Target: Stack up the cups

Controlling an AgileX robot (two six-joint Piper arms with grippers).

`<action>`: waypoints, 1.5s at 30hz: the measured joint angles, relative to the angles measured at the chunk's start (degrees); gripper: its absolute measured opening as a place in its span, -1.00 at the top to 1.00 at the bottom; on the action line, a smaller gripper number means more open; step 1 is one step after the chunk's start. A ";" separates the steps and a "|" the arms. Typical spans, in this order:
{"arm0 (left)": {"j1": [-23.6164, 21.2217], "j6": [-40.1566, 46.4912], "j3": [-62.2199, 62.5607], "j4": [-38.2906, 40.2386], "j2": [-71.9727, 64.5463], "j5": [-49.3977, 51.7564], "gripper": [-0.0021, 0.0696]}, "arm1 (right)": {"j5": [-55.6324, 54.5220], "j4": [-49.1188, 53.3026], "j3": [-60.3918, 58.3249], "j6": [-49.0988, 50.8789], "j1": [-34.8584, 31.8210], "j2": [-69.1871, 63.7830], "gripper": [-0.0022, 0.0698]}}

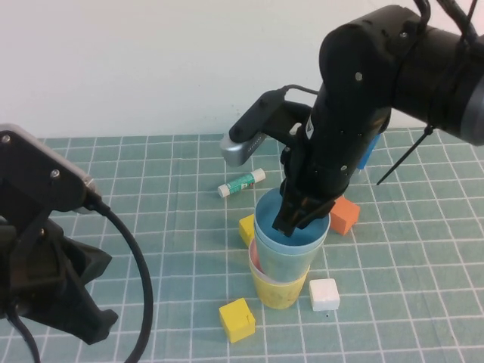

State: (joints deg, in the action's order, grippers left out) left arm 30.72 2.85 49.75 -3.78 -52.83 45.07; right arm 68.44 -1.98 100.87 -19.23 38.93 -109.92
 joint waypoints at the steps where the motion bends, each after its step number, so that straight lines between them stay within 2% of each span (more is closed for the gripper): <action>1: 0.00 0.00 0.00 0.00 0.00 0.01 0.94 | -0.05 0.11 0.00 0.11 0.00 0.00 0.80; 19: 0.00 -0.11 0.00 0.23 0.00 0.68 0.94 | -1.92 0.33 -0.21 1.47 0.00 -1.60 0.78; 22: 0.00 -0.11 0.00 0.23 0.00 0.58 0.94 | -1.92 0.33 -0.21 1.55 0.00 -2.61 0.57; 26: 0.00 -0.11 0.00 0.23 0.00 0.58 0.94 | -2.29 0.64 -0.21 3.26 0.00 -3.15 0.03; 30: 0.00 -0.41 0.00 -0.22 0.00 0.83 0.94 | -3.10 1.98 -0.45 5.44 -0.10 -0.48 -0.08; 33: 0.00 -1.69 -1.21 -0.22 2.09 1.06 0.94 | -4.96 2.77 -2.18 6.03 0.03 5.64 0.00; 36: 0.00 -4.26 -4.71 -0.46 7.53 0.26 0.94 | -10.38 3.14 -7.55 6.17 0.83 14.98 0.25; 41: 0.00 -10.81 -10.74 -3.39 21.19 -0.15 0.94 | -25.11 3.14 -23.70 6.17 4.01 34.03 0.77; 45: 0.00 -15.06 -14.45 -5.88 32.65 1.49 0.94 | -34.96 2.94 -37.06 6.17 5.03 46.54 0.91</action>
State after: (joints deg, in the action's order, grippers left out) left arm 30.72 -12.20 35.30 -9.67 -20.18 46.56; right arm 33.48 0.96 63.81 -13.05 43.97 -63.38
